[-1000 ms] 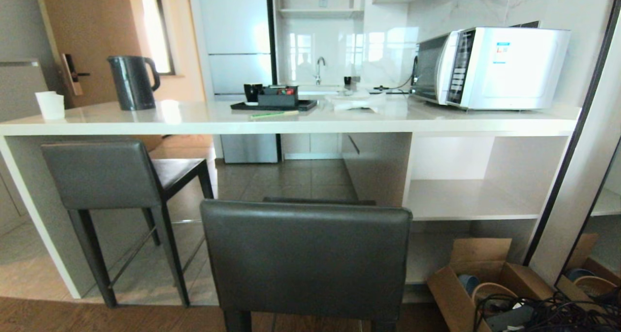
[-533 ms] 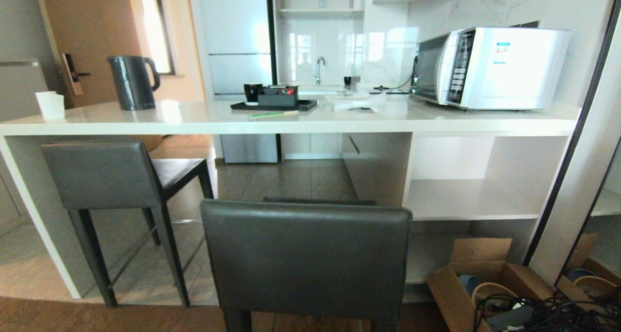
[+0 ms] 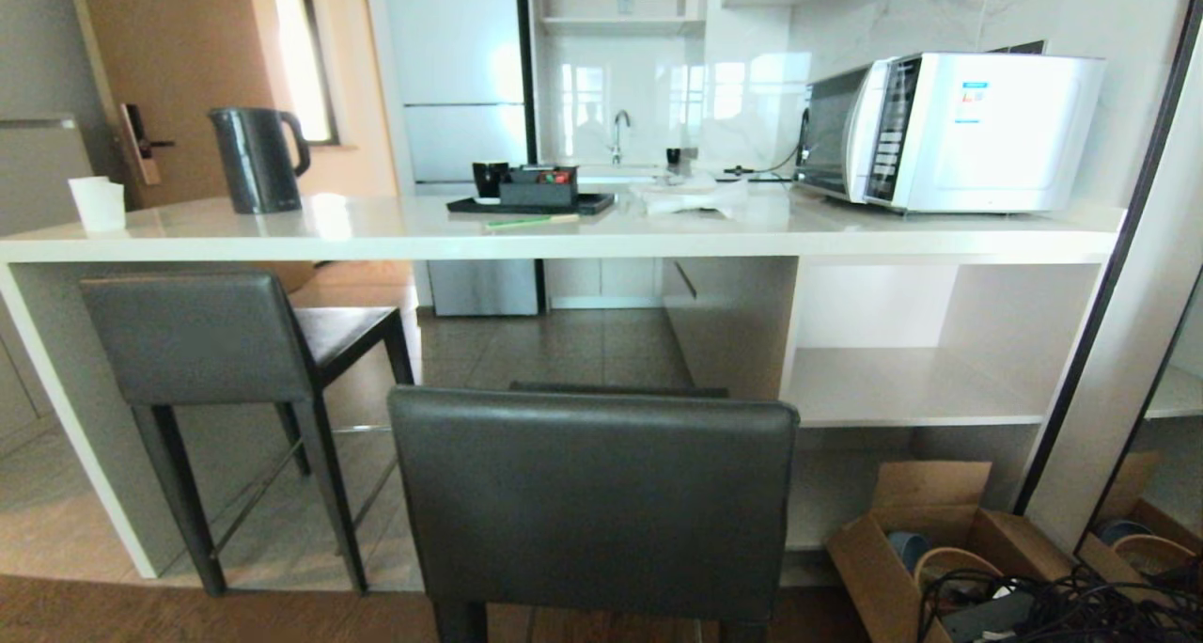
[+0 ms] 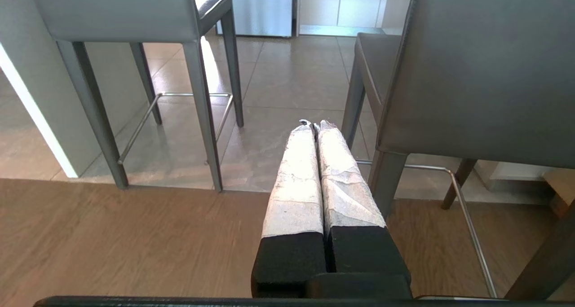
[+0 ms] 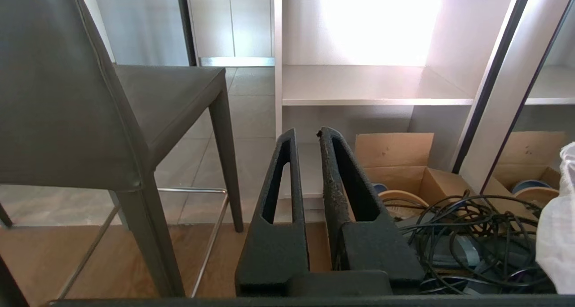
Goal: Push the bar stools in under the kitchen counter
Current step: Pull the gray chair out from under the dining table
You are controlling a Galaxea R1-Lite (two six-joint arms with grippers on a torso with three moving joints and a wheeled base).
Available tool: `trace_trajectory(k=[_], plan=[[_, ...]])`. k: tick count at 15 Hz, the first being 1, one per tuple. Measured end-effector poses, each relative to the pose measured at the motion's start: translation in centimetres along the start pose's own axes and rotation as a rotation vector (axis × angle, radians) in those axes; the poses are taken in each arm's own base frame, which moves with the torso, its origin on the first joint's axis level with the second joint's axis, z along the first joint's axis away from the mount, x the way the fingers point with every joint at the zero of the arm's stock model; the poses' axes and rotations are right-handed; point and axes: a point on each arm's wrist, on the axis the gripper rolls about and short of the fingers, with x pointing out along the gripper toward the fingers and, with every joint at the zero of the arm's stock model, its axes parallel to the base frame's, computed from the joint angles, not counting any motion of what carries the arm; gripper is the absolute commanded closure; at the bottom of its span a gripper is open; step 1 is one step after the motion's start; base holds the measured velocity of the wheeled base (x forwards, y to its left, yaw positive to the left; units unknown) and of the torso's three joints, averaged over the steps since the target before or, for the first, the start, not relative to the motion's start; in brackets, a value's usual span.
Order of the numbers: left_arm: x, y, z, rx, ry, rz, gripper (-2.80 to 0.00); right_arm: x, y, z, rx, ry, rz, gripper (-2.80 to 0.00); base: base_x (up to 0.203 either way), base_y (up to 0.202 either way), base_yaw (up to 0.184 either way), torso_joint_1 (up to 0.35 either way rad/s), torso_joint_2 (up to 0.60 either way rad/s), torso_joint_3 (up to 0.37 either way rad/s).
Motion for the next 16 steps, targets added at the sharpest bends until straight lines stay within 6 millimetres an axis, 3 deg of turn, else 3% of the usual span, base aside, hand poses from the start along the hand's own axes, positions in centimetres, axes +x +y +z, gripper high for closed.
trace_trajectory(k=[4,13,16], plan=[[0.01,0.0,-0.02,0.002,0.001,0.0,0.0,0.0,0.07,-0.07,-0.088,0.004,0.032,0.0,0.0,0.0,0.0,0.0,0.0,0.0],[0.02,0.0,-0.04,0.0,0.001,0.0,0.0,0.0,0.08,-0.07,-0.086,0.004,0.033,0.0,-0.031,0.0,0.0,0.001,0.0,0.001],[0.02,0.0,-0.04,0.001,0.001,-0.001,0.0,0.0,0.08,-0.07,-0.086,0.004,0.033,0.0,0.0,0.158,-0.001,0.001,0.0,-0.001]])
